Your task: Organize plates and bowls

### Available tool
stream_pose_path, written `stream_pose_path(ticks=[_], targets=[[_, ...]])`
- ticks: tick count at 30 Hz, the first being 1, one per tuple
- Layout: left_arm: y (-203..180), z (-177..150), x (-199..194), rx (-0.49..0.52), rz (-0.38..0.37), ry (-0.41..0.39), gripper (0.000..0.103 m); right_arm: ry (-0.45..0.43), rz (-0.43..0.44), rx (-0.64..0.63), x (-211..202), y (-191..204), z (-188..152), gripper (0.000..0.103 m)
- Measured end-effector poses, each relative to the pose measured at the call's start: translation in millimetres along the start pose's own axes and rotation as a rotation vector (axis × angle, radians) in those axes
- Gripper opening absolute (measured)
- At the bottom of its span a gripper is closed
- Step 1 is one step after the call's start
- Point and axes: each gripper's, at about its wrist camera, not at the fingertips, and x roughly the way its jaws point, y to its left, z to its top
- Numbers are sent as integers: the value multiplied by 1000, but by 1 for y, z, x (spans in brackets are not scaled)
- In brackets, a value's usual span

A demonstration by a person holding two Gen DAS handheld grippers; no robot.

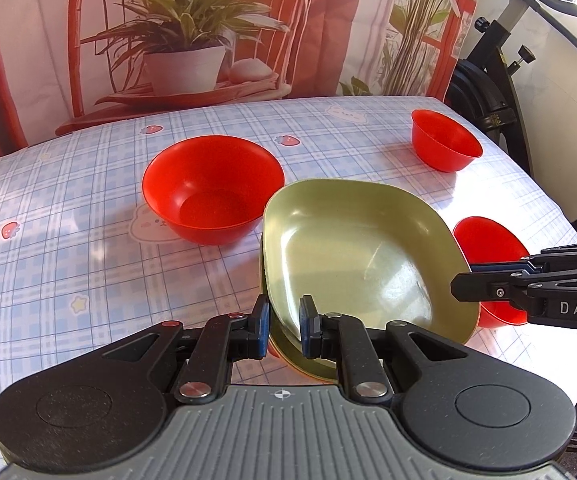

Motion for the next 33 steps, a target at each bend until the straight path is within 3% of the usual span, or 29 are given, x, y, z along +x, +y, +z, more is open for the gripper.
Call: stream_pose_path(ticks=[23,33], targets=[[-2,-10,3,-13,10,0,17,-4,-10,-5,4,3,-7,14],[-1,-12,-14,-44,7,-49,17,-38,-22,-55,-7,12,-5,22]])
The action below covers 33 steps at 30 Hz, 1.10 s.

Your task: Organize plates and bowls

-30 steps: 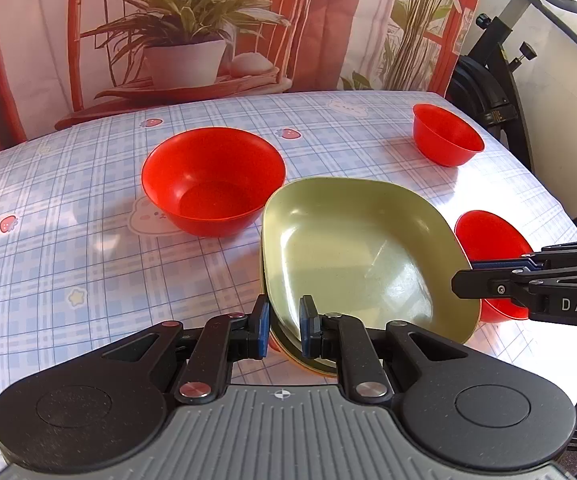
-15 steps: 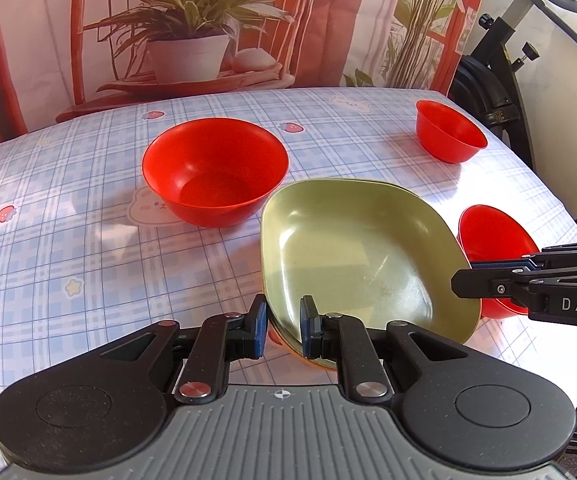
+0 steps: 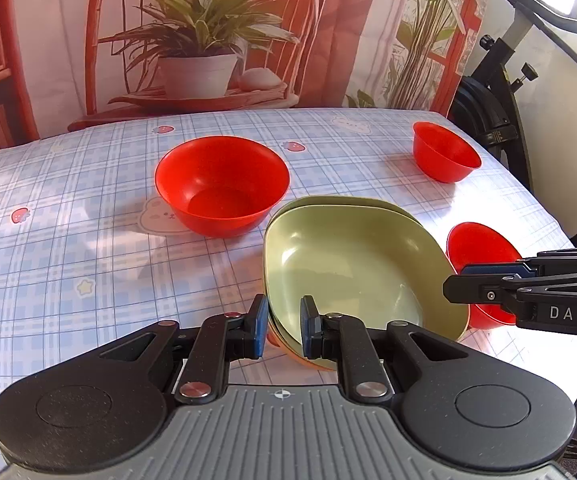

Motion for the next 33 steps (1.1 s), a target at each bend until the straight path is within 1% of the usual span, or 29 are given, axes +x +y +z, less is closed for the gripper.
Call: stream_pose_path(ticks=[5,8,12,14,17,20,24,28,30,33], targets=[[-2,-4,-6,5,0,-6,17,-11,2,-68,-6,13,0,22],[-1,-6,-8,-7,-6,-6,17,7,-4,-93,-4,18,-2,24],[2,-11,-9,-18,-2,-10,17,28,-15,-94,1,19,-6,25],[4,-13,-5,-30,3,4,17,34,-15,-85,2,18,-9,25],[6,-14,-2,-36,12,16,17,39,-14,-78,4,17,-11,25],[8,-14,-3,-45,10,11,17,37,-13,-76,3,17,-12,25],[10,-12,-8,-50,6,-6,19,6,-3,-61,-1,15,-8,25],[17,-3,-12,-52,-3,-22,19,-32,9,-62,-6,14,4,25],[22,5,-16,-39,10,-42,19,-47,30,-51,-8,13,13,26],[34,20,-21,-15,44,-72,21,-89,55,-5,-10,14,27,30]])
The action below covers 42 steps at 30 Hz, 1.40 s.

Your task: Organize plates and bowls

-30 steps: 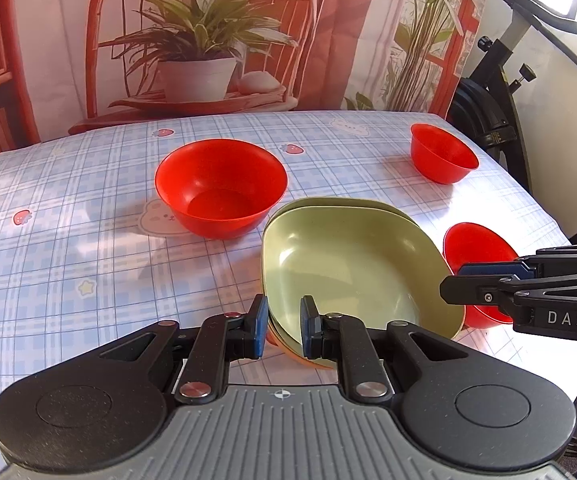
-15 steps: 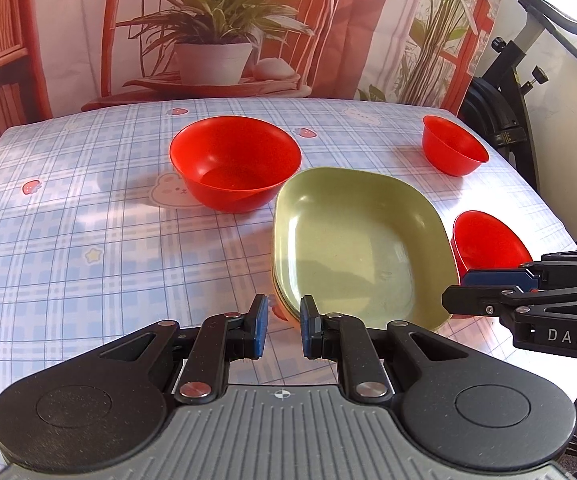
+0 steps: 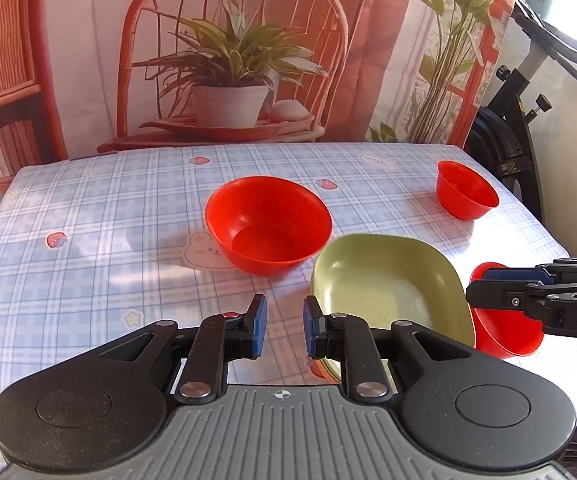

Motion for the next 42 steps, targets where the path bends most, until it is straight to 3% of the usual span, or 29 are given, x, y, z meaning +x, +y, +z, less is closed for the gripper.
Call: stream_pose_path(ticks=[10,19,29,37,40,42], targets=[[37,47,16,33,67,-46,22,-36,31,48,43,20,52,31],[47,58,64,-16,31,-8,22,18,-29,56,107,25,86,29],[48,43,95,-68,-6,31,24,114,-66,58,147,27,76,23],[49,38,102,-85,-18,50,23,127,-66,75,155,27,68,15],[49,39,101,-82,13,40,15,118,-60,89,154,25,69,12],[50,41,99,-89,6,38,14,102,-56,100,151,24,69,10]])
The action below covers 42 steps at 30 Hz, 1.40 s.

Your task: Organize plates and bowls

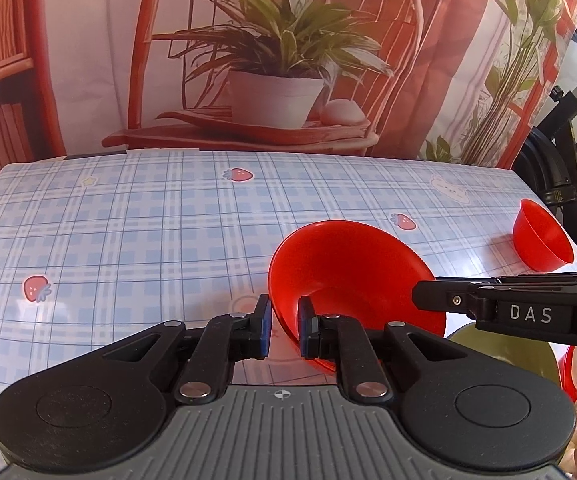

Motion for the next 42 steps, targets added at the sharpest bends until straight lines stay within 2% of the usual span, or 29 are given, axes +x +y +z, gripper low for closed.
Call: stream_pose_path(ticks=[8,11,20,28,42], targets=[[-7,12,-28,29,9,-58,14,-72,52,54,-24,-5,3,9],[-13,14,-39,33,-2,-71,14,-132,48,41,-42,-6,-1,9],[-55,11,-62,90,-50,-80,14,-220,51,62,-91,-37,-15,9],[-95,2,-68,97,-115,-64,14,-249,15,87,-126,-73,-38,9],[-170,-30,-61,207,-256,4,14,-227,-79,131,-177,-140,-92,9]])
